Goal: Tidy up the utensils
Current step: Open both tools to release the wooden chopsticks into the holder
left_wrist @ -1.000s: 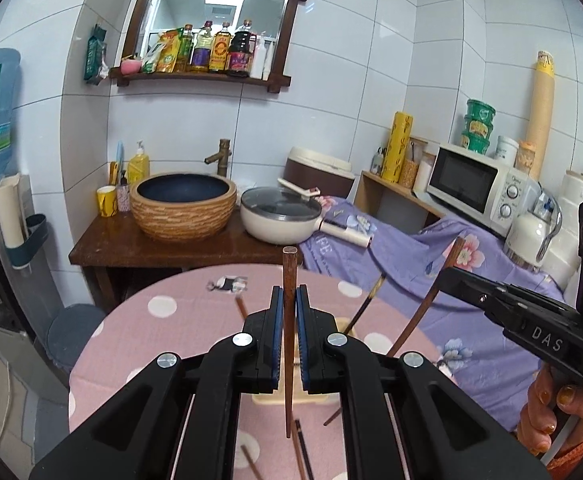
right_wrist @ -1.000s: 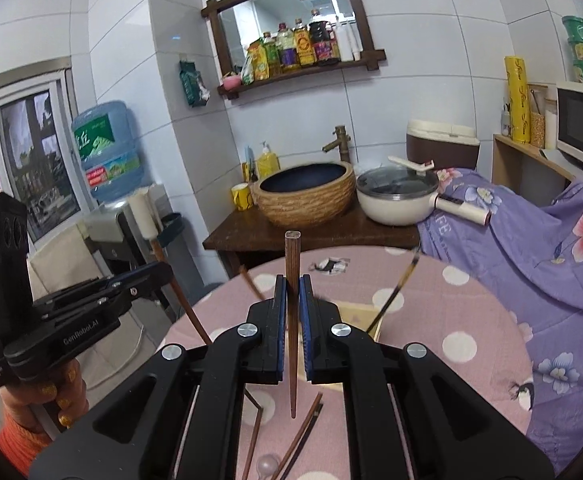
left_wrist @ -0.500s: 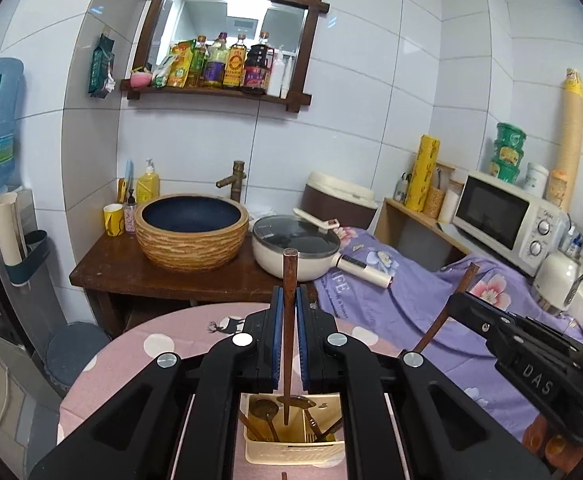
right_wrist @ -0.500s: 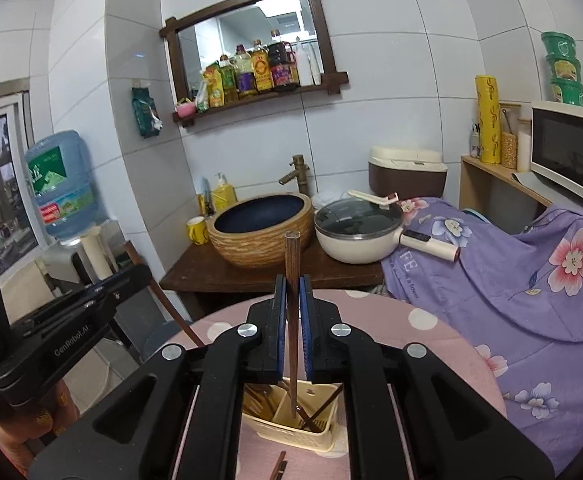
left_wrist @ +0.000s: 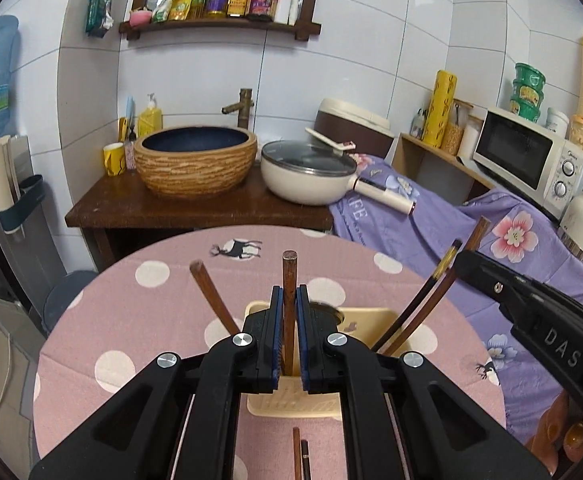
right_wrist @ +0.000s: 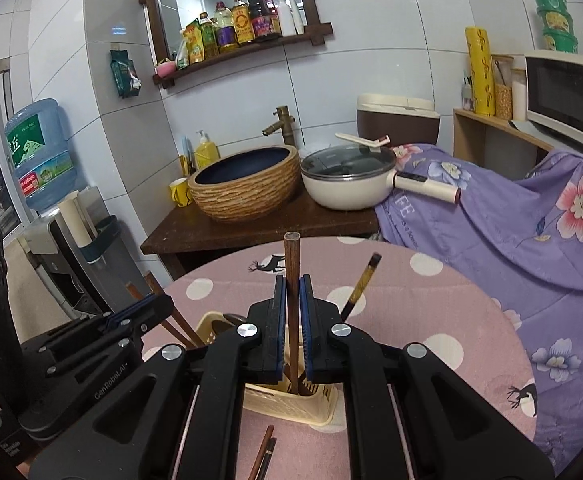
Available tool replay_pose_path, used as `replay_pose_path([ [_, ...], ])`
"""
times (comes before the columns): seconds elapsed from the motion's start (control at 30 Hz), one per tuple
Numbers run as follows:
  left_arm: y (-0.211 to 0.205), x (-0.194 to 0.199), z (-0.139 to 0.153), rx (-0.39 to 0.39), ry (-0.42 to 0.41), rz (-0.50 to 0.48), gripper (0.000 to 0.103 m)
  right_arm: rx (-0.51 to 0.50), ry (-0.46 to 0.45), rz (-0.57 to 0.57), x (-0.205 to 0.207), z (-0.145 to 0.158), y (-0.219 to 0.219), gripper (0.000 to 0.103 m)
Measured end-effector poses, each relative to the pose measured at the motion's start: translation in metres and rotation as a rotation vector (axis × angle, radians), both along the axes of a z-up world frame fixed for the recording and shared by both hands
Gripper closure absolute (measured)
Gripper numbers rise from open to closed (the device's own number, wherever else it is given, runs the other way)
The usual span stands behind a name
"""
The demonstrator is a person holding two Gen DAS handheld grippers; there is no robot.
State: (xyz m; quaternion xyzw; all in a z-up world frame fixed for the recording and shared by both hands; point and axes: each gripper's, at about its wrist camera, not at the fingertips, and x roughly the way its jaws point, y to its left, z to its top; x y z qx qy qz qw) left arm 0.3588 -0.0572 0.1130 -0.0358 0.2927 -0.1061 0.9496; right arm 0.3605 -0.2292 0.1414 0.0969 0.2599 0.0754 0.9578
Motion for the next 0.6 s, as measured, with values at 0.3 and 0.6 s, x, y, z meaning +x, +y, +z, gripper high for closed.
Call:
replay_pose_path([
  [0.3,0.003,-0.004,-0.004,-0.015,0.0,-0.009,0.094,0.027,0.007,-0.016,-0.002,-0.014,-0.007,0.089],
  [0.6,0.017,-0.065,0.001,-0.028,-0.083,-0.044,0.028,-0.031,-0.099,-0.033,-0.05,-0.01,-0.008,0.051],
])
